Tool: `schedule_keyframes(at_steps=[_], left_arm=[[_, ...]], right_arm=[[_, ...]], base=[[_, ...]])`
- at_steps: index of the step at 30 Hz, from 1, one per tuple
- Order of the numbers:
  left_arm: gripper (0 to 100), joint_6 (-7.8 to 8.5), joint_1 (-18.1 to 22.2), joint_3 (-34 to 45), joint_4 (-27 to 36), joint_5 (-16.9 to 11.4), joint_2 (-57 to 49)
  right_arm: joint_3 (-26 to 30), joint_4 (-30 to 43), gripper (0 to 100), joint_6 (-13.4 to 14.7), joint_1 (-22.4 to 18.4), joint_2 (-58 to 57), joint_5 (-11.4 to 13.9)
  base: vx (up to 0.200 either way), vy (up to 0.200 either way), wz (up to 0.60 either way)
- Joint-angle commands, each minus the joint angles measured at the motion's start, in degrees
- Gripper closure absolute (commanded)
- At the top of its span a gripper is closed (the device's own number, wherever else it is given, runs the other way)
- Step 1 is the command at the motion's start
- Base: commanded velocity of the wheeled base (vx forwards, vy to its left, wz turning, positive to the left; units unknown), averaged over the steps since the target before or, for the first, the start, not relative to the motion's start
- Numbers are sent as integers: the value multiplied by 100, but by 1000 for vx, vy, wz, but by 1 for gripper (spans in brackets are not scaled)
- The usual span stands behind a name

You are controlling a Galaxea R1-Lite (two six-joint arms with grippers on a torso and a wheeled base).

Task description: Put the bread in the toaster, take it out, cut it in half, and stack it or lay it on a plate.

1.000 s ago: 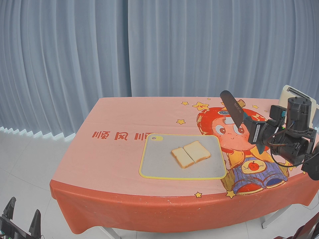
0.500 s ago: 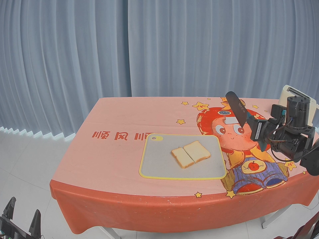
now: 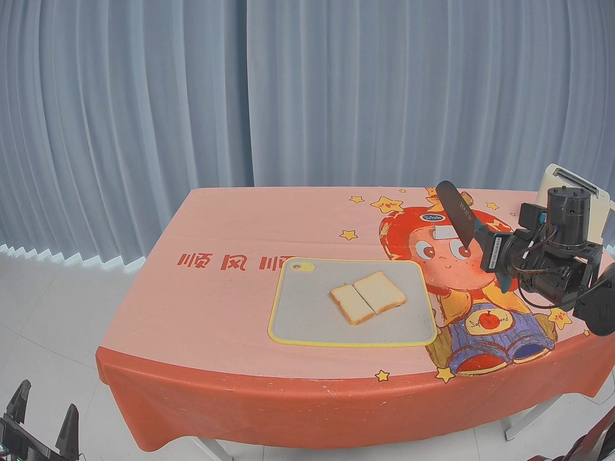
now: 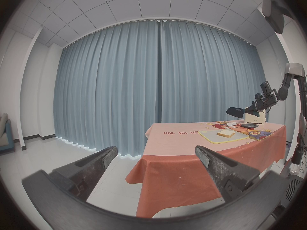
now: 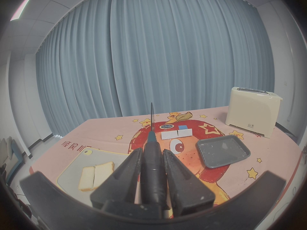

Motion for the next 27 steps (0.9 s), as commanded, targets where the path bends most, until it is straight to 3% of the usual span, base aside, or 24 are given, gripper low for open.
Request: schedule_keyframes(at_steps=[1,10,17,27], left_arm=[[0,-1,-2,101,-2,1,-57],[0,-1,6,101,-2,1,-57],[0,-1,-2,101,-2,1,-57],[0,-1,-2,101,-2,1,-57]], right_arm=[[-22,0,100,2,-38,77,-1],[-83,-36,100,2,-125,191,8],[-30,-528,100,-42,-222,358,-1],[-30,-554,100,-42,-319,367,122]], base=[[0,0,0],[0,0,0],[0,0,0],[0,0,0]])
